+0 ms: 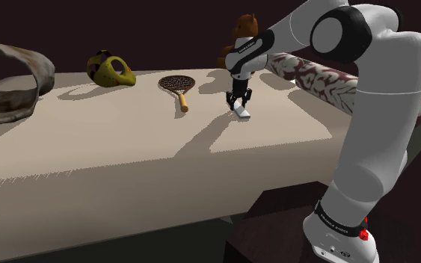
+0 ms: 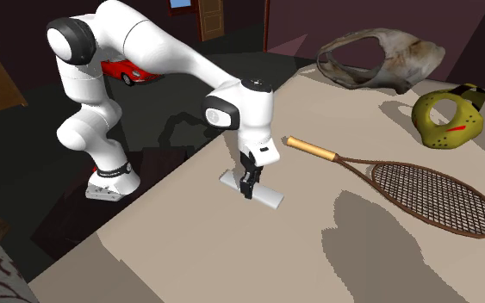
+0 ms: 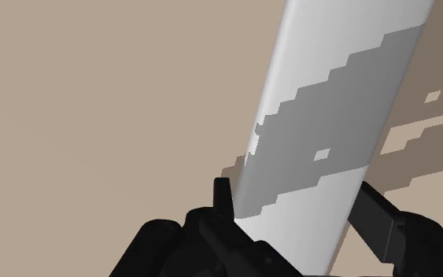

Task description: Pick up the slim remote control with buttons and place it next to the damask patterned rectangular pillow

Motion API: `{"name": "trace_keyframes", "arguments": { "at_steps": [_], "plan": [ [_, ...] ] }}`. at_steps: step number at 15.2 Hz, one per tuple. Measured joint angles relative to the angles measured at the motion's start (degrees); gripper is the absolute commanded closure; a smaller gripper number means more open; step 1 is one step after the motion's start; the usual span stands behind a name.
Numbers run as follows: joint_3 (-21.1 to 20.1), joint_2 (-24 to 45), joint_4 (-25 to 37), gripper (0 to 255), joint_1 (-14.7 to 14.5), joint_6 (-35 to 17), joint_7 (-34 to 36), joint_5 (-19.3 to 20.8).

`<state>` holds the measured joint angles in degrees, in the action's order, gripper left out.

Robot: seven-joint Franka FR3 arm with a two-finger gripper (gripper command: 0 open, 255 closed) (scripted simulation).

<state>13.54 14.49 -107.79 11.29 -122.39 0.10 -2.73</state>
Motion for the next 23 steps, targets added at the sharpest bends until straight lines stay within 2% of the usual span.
{"name": "trace_keyframes", "arguments": {
  "at_steps": [10,23],
  "plan": [
    [0.01,-0.19,0.11,255,-0.03,0.33,0.06,0.06],
    [0.27,-3.28,5.86,255,-0.19,9.09,0.52,0.99]
  ]
}}
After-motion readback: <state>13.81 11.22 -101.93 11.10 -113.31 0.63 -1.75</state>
